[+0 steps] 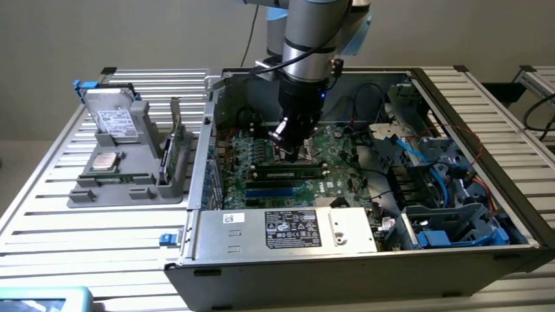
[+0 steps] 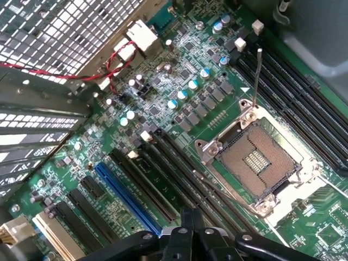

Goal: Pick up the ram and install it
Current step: 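Press down the ram until it locks into place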

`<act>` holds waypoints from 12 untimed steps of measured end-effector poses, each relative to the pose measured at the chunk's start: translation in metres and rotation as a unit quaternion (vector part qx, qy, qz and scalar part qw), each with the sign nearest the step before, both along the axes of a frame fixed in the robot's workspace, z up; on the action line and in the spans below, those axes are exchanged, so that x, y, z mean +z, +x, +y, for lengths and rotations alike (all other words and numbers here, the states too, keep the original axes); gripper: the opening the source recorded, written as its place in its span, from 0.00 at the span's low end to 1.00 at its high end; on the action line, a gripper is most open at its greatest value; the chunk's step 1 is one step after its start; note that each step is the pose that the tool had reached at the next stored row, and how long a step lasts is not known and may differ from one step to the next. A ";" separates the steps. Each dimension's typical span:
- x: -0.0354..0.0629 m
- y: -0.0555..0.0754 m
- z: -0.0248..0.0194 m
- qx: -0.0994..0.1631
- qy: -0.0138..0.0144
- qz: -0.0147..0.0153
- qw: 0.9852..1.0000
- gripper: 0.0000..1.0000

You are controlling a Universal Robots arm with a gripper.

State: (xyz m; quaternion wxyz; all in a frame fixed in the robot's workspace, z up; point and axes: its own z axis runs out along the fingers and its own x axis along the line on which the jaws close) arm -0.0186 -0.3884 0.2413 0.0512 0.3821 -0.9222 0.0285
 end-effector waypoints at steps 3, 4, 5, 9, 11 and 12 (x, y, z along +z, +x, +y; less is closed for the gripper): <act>0.0000 0.000 0.0000 -0.020 0.000 -0.001 1.000 0.11; 0.0000 0.000 0.0000 -0.027 0.000 -0.001 1.000 0.11; 0.0000 0.000 0.0000 -0.033 0.000 -0.001 0.999 0.11; 0.0000 0.000 0.0000 -0.059 0.000 -0.002 0.998 0.11; 0.0000 0.000 0.0000 -0.072 0.000 -0.002 0.997 0.11; 0.0000 0.000 0.0000 -0.078 0.000 -0.002 0.997 0.11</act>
